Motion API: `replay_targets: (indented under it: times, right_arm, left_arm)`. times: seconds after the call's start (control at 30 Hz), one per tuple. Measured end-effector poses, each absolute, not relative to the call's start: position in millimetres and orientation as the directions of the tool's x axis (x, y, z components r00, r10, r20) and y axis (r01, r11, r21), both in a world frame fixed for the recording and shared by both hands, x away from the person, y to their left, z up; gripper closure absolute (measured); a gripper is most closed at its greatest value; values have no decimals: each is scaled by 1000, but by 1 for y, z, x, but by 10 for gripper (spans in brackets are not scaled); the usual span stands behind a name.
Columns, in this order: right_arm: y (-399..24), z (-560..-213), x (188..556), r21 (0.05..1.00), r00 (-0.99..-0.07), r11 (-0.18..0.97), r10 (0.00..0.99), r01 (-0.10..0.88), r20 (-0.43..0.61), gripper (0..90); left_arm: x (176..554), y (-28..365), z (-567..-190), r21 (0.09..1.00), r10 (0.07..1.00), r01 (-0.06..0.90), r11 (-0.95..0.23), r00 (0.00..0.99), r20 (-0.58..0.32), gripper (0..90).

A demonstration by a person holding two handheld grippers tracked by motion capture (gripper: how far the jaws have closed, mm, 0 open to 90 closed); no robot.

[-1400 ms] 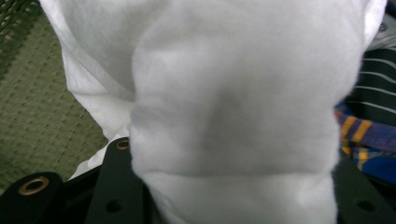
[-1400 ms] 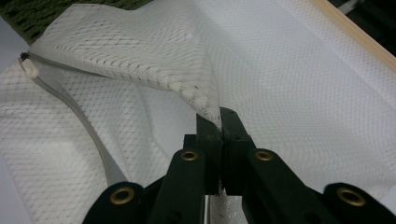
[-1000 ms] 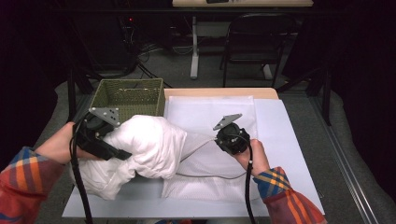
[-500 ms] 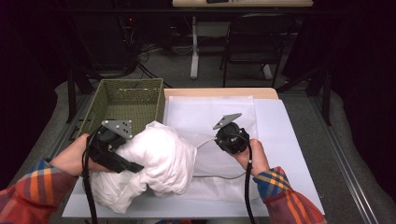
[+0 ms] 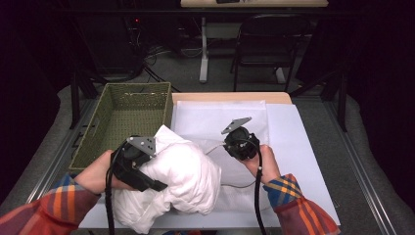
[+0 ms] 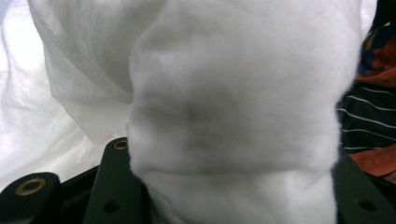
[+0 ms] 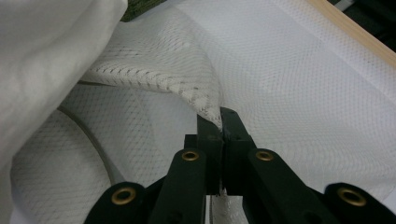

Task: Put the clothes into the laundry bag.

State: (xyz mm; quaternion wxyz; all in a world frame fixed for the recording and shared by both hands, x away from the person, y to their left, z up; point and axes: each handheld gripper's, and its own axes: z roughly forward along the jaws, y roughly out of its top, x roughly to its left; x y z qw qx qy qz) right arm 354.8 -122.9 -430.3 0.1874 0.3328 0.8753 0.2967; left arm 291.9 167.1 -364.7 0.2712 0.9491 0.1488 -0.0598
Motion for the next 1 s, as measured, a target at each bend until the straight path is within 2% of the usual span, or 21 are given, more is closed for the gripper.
replay_targets:
  times: [0.5,0.67,1.0]
  right_arm:
    - [-125,-427,355,654,-694,588,708,477,-131,885]
    - [-123,-428,354,649,-693,590,709,480,-131,885]
    - [-124,-429,356,646,-678,580,724,496,-130,885]
  left_arm:
    - [287,144,-396,526,287,376,-763,926,-246,505]
    - [286,131,-419,517,287,365,-774,930,-228,503]
    - [283,116,-443,518,283,358,-777,933,-220,502]
